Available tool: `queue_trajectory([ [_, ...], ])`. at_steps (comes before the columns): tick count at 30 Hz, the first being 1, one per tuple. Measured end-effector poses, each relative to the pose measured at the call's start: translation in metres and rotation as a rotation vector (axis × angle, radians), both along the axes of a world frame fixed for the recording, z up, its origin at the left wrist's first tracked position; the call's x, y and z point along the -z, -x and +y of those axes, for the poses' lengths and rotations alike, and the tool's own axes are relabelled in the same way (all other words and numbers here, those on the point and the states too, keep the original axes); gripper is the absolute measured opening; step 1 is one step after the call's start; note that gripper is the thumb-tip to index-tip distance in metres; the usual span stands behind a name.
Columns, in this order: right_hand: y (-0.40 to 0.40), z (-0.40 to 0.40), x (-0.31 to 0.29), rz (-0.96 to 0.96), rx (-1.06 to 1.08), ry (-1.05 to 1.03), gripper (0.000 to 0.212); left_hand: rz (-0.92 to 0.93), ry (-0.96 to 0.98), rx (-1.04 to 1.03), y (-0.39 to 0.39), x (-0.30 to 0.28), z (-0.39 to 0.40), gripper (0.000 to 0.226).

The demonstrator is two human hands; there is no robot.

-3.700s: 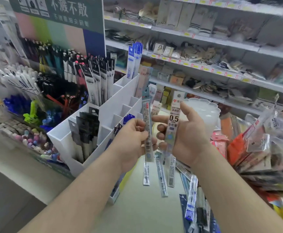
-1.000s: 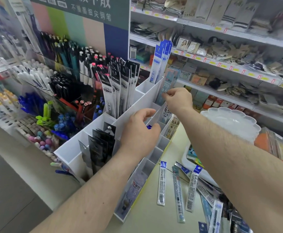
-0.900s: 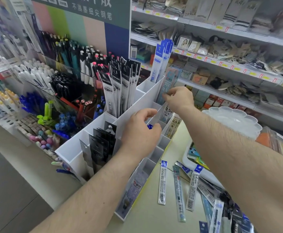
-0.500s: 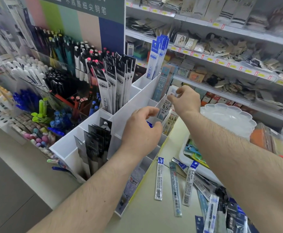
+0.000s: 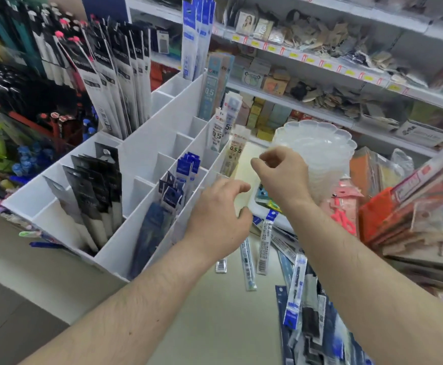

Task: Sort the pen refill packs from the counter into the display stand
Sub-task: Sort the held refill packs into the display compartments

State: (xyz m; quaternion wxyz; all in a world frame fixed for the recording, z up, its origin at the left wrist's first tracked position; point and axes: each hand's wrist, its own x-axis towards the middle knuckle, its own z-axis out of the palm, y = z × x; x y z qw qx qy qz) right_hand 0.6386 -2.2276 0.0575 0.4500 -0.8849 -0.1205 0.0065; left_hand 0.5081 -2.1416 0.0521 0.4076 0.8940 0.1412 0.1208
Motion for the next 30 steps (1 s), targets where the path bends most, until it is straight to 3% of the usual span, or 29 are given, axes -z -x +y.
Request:
queue_trajectory([
  [3, 0.03, -0.034, 0.021, 0.082, 0.095, -0.013, 0.005, 0.155, -0.066, 0.041, -0.003, 0.019, -0.002, 0.044],
  [6, 0.069, -0.066, 0.057, 0.23, 0.114, 0.127, 0.005, 0.379, -0.109, 0.123, -0.007, 0.047, -0.011, 0.045],
  [9, 0.089, -0.088, 0.098, 0.387, 0.064, 0.404, 0.037, 0.551, -0.184, 0.205, -0.016, 0.081, -0.025, 0.048],
  [13, 0.084, -0.098, 0.114, 0.24, 0.049, 0.762, 0.055, 0.69, -0.353, 0.149, -0.032, 0.114, -0.04, 0.053],
  [16, 0.077, -0.101, 0.117, 0.15, 0.047, 0.905, 0.074, 0.709, -0.45, 0.118, -0.038, 0.133, -0.05, 0.053],
  [19, 0.067, -0.104, 0.126, 0.188, -0.016, 0.92, 0.087, 0.657, -0.502, 0.096, -0.032, 0.143, -0.058, 0.055],
  [23, 0.047, -0.103, 0.132, 0.224, -0.066, 0.924, 0.103, 0.587, -0.398, 0.113, -0.016, 0.148, -0.059, 0.042],
  [30, 0.035, -0.098, 0.133, 0.246, -0.118, 1.078, 0.109, 0.577, -0.275, 0.095, 0.014, 0.143, -0.057, 0.047],
])
